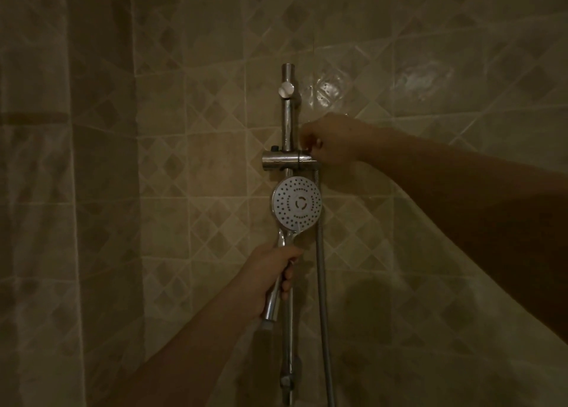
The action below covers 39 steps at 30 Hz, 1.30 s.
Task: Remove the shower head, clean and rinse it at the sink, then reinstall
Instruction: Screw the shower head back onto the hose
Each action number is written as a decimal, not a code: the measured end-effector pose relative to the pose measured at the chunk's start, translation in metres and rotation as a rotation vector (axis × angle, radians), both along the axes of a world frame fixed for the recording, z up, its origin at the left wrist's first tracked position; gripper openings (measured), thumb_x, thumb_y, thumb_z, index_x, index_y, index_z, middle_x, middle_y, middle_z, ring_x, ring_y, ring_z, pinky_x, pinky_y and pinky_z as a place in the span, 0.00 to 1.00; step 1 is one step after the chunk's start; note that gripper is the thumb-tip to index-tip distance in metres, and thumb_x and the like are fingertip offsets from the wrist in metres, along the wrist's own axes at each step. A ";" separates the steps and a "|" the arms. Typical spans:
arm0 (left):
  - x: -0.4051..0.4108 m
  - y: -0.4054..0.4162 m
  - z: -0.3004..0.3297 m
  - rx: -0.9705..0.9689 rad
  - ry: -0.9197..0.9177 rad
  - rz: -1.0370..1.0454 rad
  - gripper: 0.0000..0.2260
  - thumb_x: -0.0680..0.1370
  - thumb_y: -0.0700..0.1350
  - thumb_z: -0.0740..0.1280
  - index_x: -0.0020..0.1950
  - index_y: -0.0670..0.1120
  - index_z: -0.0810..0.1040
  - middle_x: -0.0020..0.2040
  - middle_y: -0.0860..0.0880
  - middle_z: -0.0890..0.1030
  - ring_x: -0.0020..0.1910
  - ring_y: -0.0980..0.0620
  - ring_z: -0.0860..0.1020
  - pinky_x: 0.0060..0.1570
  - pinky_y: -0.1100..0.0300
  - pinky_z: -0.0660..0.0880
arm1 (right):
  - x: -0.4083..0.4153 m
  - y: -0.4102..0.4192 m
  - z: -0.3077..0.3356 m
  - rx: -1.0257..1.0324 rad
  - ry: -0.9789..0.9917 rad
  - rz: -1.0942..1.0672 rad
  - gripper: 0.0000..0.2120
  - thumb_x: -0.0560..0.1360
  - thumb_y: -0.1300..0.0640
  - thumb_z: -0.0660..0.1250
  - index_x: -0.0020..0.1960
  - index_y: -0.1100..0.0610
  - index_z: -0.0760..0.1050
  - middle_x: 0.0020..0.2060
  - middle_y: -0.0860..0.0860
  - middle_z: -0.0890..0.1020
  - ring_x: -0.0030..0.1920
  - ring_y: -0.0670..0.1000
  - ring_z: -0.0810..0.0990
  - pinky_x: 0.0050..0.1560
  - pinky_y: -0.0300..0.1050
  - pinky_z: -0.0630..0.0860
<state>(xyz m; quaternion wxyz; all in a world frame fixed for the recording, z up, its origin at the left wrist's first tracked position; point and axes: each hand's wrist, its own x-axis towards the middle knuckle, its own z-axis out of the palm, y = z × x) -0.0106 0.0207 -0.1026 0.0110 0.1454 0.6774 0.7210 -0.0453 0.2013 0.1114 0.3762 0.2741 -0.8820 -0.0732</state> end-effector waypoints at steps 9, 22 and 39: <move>0.004 0.010 0.001 -0.006 -0.001 -0.048 0.10 0.79 0.43 0.69 0.38 0.44 0.74 0.26 0.48 0.71 0.20 0.53 0.67 0.20 0.63 0.65 | -0.013 0.028 -0.036 -0.374 -0.123 0.224 0.09 0.71 0.55 0.72 0.50 0.51 0.77 0.45 0.45 0.80 0.46 0.45 0.78 0.45 0.40 0.74; -0.003 0.012 -0.007 -0.057 0.032 -0.046 0.11 0.79 0.43 0.69 0.38 0.45 0.73 0.26 0.47 0.71 0.21 0.52 0.68 0.20 0.62 0.66 | -0.017 0.034 -0.053 -0.083 0.111 0.082 0.12 0.75 0.47 0.61 0.58 0.46 0.69 0.40 0.44 0.76 0.37 0.43 0.75 0.32 0.41 0.67; -0.004 -0.006 -0.013 -0.042 -0.004 0.009 0.09 0.79 0.43 0.70 0.40 0.44 0.73 0.27 0.48 0.72 0.21 0.52 0.68 0.21 0.62 0.66 | -0.021 0.045 -0.034 0.077 0.117 0.133 0.13 0.75 0.50 0.65 0.58 0.49 0.71 0.39 0.46 0.79 0.35 0.44 0.76 0.33 0.38 0.69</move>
